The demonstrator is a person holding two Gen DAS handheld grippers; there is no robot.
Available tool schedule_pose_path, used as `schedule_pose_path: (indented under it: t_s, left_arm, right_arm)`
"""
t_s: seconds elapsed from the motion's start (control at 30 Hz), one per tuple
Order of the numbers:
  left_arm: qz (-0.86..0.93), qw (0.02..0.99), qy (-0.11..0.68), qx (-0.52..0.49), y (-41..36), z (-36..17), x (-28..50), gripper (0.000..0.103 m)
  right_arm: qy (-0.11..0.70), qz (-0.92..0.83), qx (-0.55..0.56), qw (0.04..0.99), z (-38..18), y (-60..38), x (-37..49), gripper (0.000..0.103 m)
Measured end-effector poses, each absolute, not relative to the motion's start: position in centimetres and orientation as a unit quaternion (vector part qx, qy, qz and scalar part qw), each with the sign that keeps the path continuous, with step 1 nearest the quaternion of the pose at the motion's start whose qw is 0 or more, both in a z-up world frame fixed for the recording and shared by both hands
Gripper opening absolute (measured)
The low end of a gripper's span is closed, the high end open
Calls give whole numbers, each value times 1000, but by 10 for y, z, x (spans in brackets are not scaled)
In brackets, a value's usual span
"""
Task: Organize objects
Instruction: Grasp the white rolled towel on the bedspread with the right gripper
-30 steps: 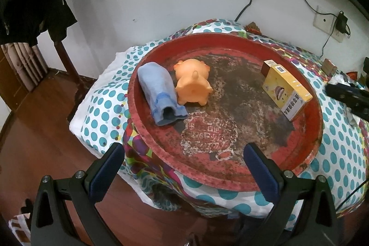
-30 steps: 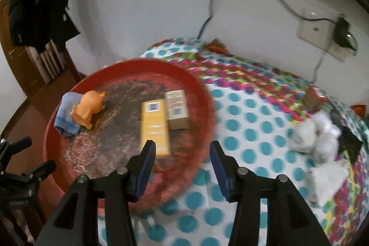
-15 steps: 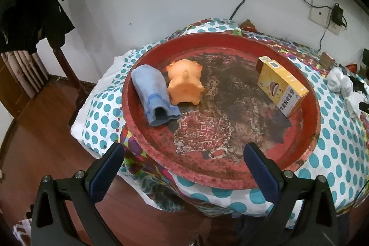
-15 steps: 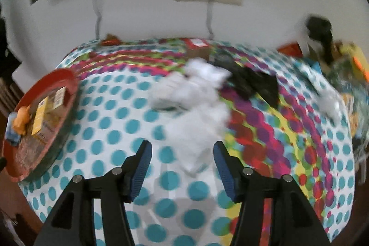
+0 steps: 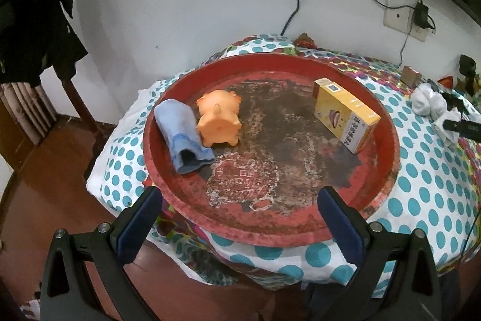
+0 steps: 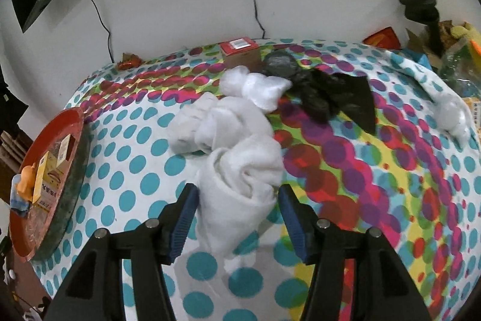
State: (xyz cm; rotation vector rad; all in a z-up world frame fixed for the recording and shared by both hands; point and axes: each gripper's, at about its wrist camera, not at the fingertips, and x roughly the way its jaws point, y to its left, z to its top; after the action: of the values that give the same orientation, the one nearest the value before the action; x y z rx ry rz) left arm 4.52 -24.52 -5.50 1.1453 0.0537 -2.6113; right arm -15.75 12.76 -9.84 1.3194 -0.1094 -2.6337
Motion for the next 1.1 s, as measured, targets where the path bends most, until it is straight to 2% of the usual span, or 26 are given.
schedule_pose_path:
  t_s: [0.2,0.33,0.4,0.7,0.83,0.97,1.1]
  left_arm:
    - [-904,141,-19,404,-222,-50,42,103]
    - [-908,117,-22,403,-201,-41,37,103]
    - [-909,99,-21,404,-189,-37,30,103]
    - [-914,4,-66,400,-96,-31,-21,103]
    - [-913,-53,-56,401,-54,-31,-53,103]
    - [-910,-89,-49,402,-17,-34,-88,103]
    - [-907,-115,-65,399,21,-41,-124,103]
  right_arm:
    - [-12,-896,430,109,-103,121,-157,56]
    - [-8,-900,418,123,-100,127,-152,40]
    - [-6,-905,408,118,-97,134,-148,38]
    - [13,-924,379,46,-91,208,-144,38]
    - [-4,-925,380,12,-95,245,-148,38]
    - [-41,-921,387,16,-99,266,-151,38]
    - [-36,-920,390,17,-100,263,-152,39]
